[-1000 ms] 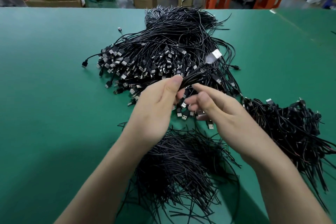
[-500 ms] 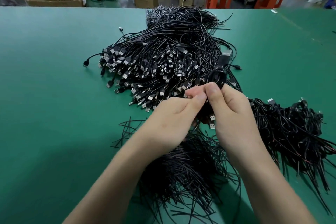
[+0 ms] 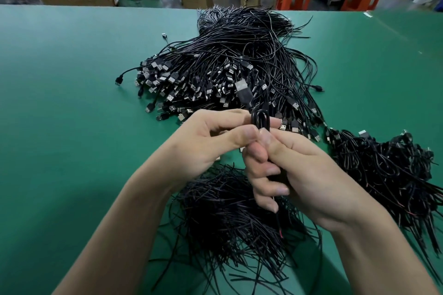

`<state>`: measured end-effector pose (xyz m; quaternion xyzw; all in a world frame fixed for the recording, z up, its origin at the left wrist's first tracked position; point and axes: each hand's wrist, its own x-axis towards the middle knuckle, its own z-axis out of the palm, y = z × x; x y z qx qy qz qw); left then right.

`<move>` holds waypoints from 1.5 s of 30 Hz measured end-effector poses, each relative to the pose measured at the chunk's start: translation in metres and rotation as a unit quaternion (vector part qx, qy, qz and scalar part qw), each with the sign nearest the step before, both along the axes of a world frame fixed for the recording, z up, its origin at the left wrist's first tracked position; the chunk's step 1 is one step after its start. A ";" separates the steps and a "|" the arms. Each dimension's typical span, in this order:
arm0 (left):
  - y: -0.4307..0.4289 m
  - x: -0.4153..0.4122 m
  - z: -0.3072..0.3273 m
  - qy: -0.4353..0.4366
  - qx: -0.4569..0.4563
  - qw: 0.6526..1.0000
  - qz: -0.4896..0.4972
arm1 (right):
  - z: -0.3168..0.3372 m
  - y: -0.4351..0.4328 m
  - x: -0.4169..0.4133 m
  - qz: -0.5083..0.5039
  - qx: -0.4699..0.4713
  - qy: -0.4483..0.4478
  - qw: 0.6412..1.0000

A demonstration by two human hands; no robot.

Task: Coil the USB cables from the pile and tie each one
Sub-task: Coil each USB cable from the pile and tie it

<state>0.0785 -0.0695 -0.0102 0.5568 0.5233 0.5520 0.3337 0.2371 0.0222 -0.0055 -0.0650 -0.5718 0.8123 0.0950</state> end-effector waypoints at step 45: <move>0.006 -0.018 -0.028 0.468 -0.277 0.837 0.062 | -0.006 0.019 0.004 -0.261 0.373 -0.105 0.884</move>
